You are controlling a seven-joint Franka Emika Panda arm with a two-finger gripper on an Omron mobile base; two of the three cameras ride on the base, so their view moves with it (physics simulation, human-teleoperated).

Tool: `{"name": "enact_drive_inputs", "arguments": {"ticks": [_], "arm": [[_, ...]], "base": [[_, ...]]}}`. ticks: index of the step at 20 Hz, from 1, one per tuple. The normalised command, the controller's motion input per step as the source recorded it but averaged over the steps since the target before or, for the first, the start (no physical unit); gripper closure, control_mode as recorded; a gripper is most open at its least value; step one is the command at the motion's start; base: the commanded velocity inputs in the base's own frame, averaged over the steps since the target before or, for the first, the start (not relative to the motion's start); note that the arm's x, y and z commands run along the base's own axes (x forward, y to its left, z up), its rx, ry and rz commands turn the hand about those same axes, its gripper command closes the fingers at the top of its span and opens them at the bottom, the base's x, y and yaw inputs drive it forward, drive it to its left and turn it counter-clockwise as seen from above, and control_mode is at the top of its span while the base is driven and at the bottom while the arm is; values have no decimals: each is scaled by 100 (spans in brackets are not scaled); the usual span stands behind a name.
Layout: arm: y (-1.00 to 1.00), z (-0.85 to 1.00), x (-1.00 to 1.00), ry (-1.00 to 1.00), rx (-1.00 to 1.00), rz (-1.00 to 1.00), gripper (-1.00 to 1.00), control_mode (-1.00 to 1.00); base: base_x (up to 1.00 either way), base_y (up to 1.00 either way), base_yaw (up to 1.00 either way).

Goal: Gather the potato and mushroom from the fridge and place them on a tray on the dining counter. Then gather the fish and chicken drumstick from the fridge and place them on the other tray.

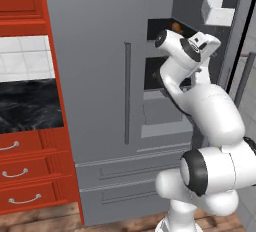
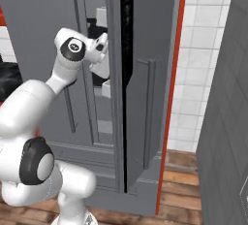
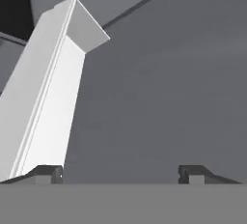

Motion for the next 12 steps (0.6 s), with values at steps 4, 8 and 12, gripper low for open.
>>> {"name": "enact_drive_inputs", "arguments": {"ticks": [4,8,12], "arm": [[-100,0,0,1,0,-8,-100,-100],[-100,0,0,1,0,-7,-100,-100],[-93,1,0,0,0,-4,-100,-100]], "base": [[0,0,0],[0,0,0],[0,0,0]]}}
